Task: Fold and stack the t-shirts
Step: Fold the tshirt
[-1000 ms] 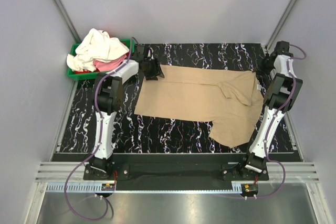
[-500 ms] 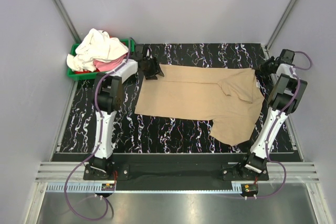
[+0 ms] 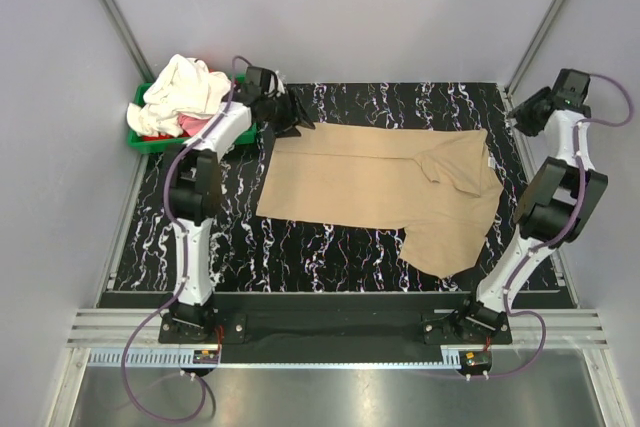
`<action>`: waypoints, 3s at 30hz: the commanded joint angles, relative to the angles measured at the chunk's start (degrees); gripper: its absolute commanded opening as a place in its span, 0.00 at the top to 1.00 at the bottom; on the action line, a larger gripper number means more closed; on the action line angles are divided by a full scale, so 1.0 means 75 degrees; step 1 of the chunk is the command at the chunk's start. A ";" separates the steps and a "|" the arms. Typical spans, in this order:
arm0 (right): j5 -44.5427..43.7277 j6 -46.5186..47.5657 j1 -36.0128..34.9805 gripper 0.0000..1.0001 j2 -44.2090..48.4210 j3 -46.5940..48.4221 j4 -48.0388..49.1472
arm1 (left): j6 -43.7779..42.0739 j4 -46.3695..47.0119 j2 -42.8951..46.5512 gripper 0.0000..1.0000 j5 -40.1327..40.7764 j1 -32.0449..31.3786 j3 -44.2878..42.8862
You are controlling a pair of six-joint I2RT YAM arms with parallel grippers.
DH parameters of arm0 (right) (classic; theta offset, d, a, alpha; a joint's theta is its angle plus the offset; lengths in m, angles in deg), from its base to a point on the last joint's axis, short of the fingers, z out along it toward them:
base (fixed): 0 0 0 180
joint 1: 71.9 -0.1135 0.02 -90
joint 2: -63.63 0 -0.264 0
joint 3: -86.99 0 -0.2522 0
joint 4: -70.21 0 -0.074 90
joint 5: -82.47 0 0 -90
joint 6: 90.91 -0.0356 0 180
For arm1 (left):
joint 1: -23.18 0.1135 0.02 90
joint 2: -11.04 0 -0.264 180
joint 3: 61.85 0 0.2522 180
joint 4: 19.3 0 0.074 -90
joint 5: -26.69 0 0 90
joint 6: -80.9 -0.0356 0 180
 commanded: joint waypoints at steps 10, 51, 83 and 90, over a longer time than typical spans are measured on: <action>-0.1997 0.3577 -0.3282 0.63 0.1684 -0.2238 -0.0408 | -0.0607 0.0084 0.4361 0.42 -0.0309 -0.0058 0.3526; -0.2233 0.3908 -0.4525 1.00 0.0957 -0.1888 -0.1555 | -0.0830 0.0366 0.4996 0.42 0.0231 0.0024 0.4538; 0.0229 0.2618 -0.2265 0.55 0.0527 -0.0540 -0.2108 | -0.0548 0.0249 0.1107 0.42 0.0114 0.0035 0.0580; 0.0112 0.2525 -0.1468 0.58 -0.0389 0.0642 -0.1721 | -0.0619 0.0273 -0.0380 0.42 0.0172 0.0047 -0.0664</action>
